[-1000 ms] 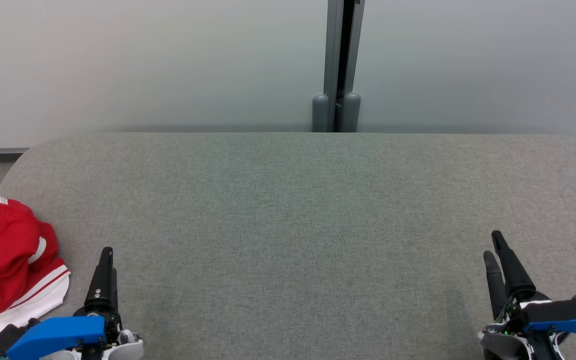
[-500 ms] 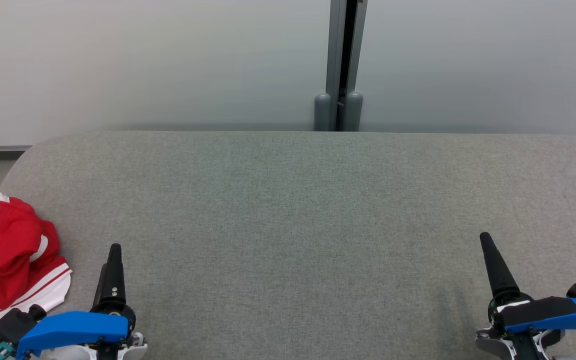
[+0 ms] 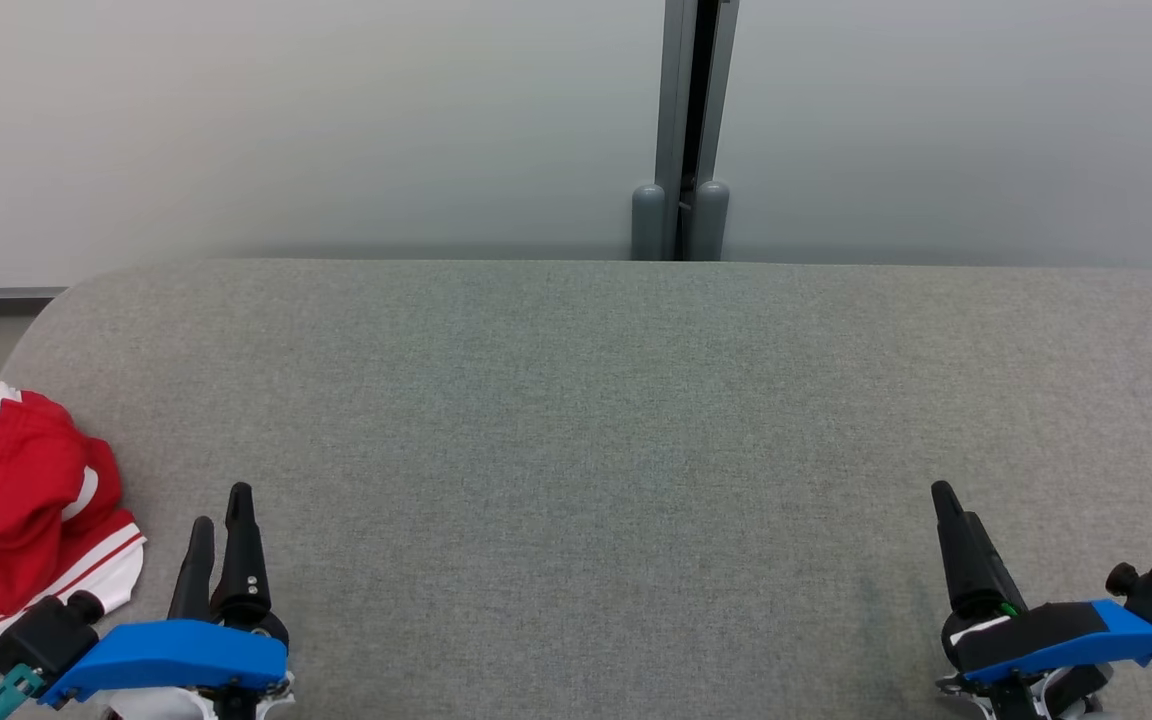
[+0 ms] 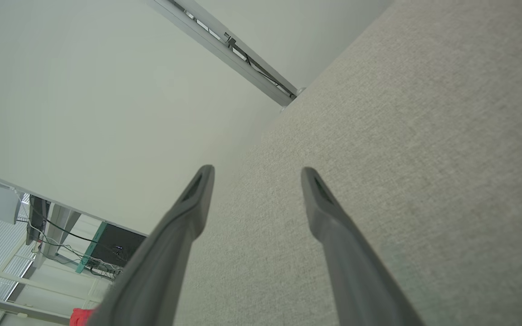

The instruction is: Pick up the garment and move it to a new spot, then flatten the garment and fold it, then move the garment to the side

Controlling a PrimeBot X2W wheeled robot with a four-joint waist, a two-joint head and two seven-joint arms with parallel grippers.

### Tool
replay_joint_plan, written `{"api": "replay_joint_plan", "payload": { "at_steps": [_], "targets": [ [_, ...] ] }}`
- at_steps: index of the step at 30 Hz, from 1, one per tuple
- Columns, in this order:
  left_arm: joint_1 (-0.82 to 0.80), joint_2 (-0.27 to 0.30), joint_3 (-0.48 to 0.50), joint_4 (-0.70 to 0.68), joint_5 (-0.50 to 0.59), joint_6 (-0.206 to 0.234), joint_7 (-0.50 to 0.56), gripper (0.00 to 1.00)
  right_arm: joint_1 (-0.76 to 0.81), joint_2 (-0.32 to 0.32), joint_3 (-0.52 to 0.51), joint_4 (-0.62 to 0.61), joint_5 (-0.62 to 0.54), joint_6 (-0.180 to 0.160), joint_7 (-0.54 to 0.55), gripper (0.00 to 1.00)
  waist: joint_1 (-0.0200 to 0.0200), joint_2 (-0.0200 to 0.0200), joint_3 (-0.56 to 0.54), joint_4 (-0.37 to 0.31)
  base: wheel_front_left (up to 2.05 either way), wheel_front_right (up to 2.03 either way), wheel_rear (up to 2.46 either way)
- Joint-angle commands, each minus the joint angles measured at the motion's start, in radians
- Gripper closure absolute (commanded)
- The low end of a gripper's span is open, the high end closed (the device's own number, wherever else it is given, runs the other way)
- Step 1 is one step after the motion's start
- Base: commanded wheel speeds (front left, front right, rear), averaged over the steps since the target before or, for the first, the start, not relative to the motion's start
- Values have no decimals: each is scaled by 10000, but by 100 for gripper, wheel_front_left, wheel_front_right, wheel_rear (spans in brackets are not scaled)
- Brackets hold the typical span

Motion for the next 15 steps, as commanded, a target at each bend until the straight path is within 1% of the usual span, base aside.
{"api": "replay_joint_plan", "payload": {
  "at_steps": [1, 3, 8, 10, 15],
  "targets": [
    [-75, 100, -99, -148, 488, -10, -119, 0, -279, -1, 41, -19, -490, 18, -129, 0, 0, 0, 2, -3, 0, 0, 0],
    [-46, 114, -166, -95, 946, -11, -218, 0, -292, 22, 51, 79, -977, 18, -237, 0, 0, 0, 3, -8, 0, 0, 0],
    [-39, 135, -264, -97, 1660, -7, -384, 0, -292, 52, -58, 67, -1816, 19, -396, 0, 0, 0, 2, -3, 0, 0, 0],
    [-38, 137, -281, -95, 1798, -2, -412, 0, -281, 60, -67, 58, -1961, 19, -428, 0, 0, 0, -1, 1, 0, 0, 0],
    [-148, 198, -397, -70, 2496, 5, -570, 0, -391, 65, -133, 34, -2758, 20, -576, 0, 0, 0, 4, 18, 0, 0, 0]
  ]
}}
